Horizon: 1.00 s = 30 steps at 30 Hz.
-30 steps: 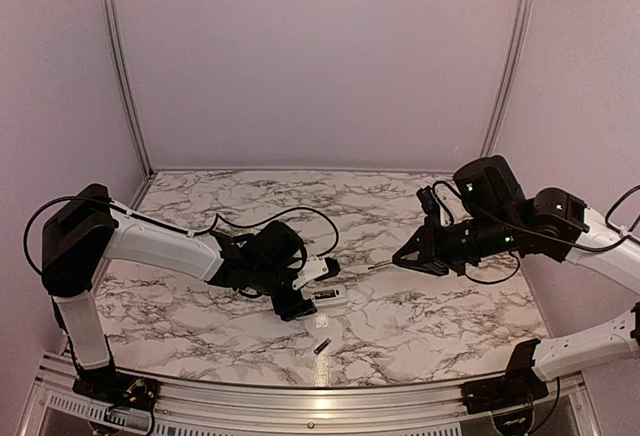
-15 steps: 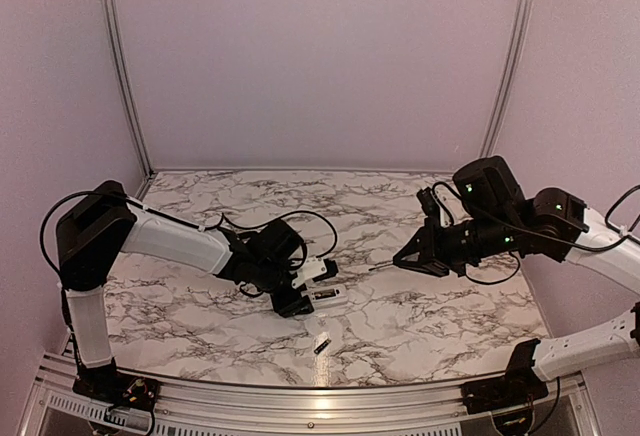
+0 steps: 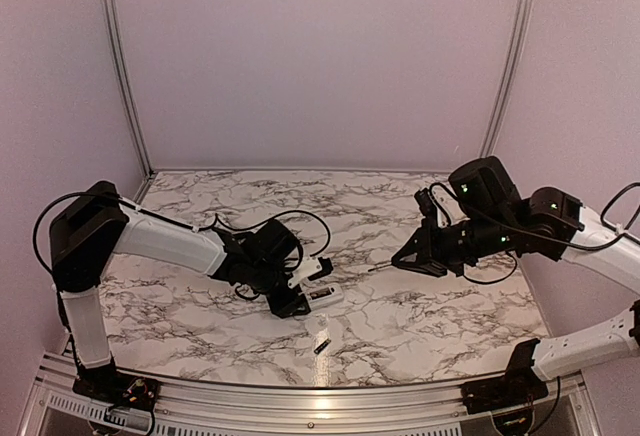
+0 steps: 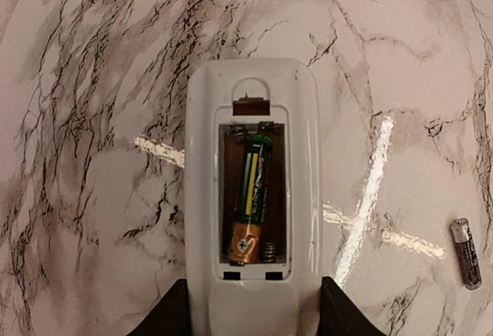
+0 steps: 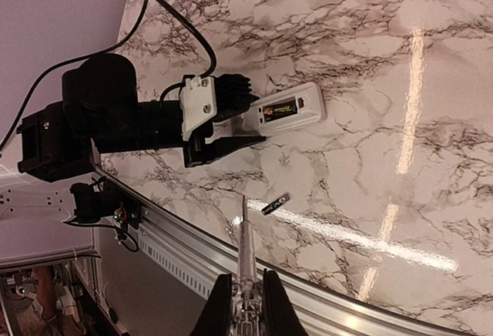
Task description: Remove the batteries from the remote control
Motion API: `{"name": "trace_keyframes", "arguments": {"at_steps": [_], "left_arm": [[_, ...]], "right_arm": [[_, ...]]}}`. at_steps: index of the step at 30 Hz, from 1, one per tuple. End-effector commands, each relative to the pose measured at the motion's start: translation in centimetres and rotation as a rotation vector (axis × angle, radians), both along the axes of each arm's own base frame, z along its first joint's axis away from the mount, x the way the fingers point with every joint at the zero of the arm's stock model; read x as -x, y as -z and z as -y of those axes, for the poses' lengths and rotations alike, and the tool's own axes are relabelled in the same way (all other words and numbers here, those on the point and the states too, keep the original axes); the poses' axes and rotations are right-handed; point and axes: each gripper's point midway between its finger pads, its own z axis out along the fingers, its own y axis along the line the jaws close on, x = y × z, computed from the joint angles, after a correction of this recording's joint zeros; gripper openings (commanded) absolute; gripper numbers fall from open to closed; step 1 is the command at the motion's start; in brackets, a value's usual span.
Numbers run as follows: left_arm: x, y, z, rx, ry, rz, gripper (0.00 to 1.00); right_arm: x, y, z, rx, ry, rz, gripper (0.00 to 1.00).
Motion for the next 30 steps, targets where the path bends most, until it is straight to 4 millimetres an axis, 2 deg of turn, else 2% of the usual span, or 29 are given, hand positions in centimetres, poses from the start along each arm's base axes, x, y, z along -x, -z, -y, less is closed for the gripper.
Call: {"name": "trace_keyframes", "arguments": {"at_steps": [1,7,10,16,19,26,30], "left_arm": [[0.9,-2.4,-0.9,0.038,-0.137,0.005,0.32],[3.2,-3.1,-2.3,0.079,-0.314,-0.048,0.31],[3.8,-3.2,-2.9,0.091,-0.426,-0.066,0.3],[5.1,-3.2,-2.9,0.101,-0.615,-0.114,0.28],[5.6,-3.4,-2.4,0.125,-0.68,-0.158,0.28],[6.2,-3.1,-0.2,0.113,-0.688,-0.213,0.29],[6.9,-2.3,0.6,0.093,-0.668,-0.263,0.35]], "right_arm": [[-1.1,-0.2,-0.3,-0.004,0.011,0.026,0.0],[-2.0,-0.2,-1.3,-0.011,-0.001,0.027,0.0],[-2.2,0.2,-1.7,-0.008,-0.01,0.021,0.0],[-2.6,0.6,-2.3,-0.003,-0.027,0.014,0.0],[-2.8,0.6,-2.5,-0.008,-0.032,0.012,0.0],[-2.6,1.3,-2.4,0.006,-0.037,-0.005,0.0],[-2.2,2.3,-2.3,0.01,-0.043,-0.03,0.0]]}}
